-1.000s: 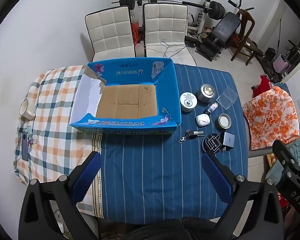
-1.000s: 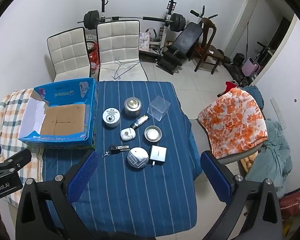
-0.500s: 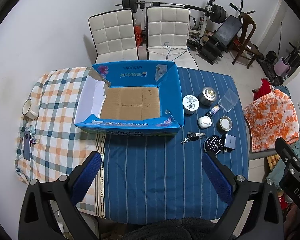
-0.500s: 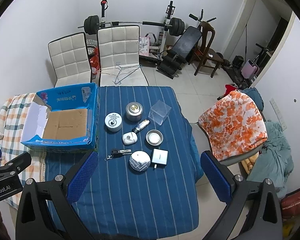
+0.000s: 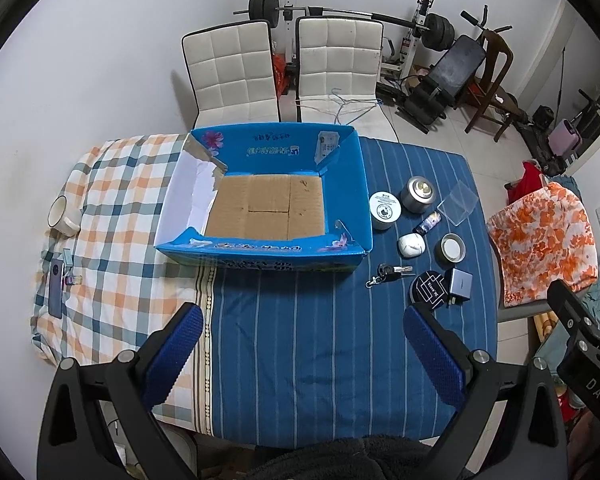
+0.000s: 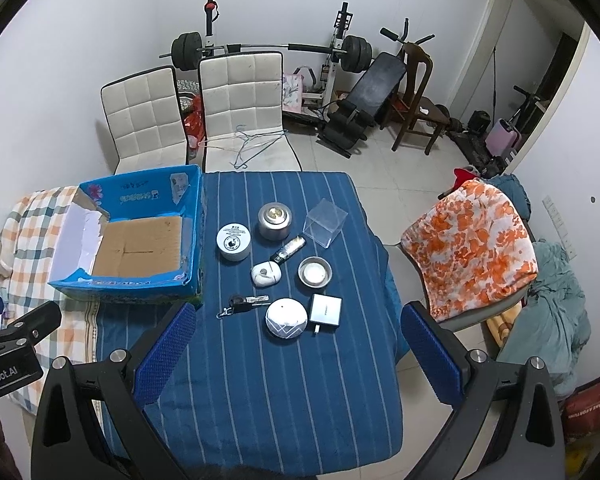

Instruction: Organize rigid objects

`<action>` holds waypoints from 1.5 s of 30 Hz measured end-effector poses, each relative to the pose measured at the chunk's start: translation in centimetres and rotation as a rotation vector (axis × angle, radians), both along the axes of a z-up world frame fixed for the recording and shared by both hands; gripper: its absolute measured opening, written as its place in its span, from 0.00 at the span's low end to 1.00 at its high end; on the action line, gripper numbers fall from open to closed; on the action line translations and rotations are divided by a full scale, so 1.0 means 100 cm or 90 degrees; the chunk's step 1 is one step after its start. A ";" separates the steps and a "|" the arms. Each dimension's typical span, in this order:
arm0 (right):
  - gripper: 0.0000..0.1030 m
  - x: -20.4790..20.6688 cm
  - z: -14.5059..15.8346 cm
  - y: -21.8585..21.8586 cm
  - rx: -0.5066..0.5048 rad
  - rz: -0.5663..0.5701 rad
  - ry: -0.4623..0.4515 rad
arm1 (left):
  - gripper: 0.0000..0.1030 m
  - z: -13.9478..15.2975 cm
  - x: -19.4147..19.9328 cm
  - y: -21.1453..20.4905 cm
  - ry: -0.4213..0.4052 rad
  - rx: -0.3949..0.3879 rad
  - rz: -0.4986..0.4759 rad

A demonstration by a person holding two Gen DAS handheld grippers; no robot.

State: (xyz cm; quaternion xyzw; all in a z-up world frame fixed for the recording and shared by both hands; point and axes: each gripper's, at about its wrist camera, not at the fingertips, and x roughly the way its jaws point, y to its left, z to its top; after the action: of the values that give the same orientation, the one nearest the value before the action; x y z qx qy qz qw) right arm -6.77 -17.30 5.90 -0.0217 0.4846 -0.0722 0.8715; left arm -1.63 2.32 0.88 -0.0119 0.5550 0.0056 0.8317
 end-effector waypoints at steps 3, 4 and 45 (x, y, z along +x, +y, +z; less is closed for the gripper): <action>1.00 0.000 -0.001 0.000 0.006 -0.001 0.003 | 1.00 0.001 -0.003 0.000 0.000 0.000 -0.002; 1.00 -0.001 -0.002 -0.002 0.007 0.000 0.004 | 1.00 0.001 -0.003 0.001 0.001 -0.002 -0.001; 1.00 0.060 -0.044 -0.056 0.019 -0.059 0.043 | 1.00 -0.038 0.088 -0.052 0.024 -0.033 -0.059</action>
State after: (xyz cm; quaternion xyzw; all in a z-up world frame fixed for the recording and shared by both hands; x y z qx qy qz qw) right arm -0.77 -22.94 1.48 0.0115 0.5151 -0.1045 0.8506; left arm 7.13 -2.87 -2.95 -0.0077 0.5706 -0.0476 0.8198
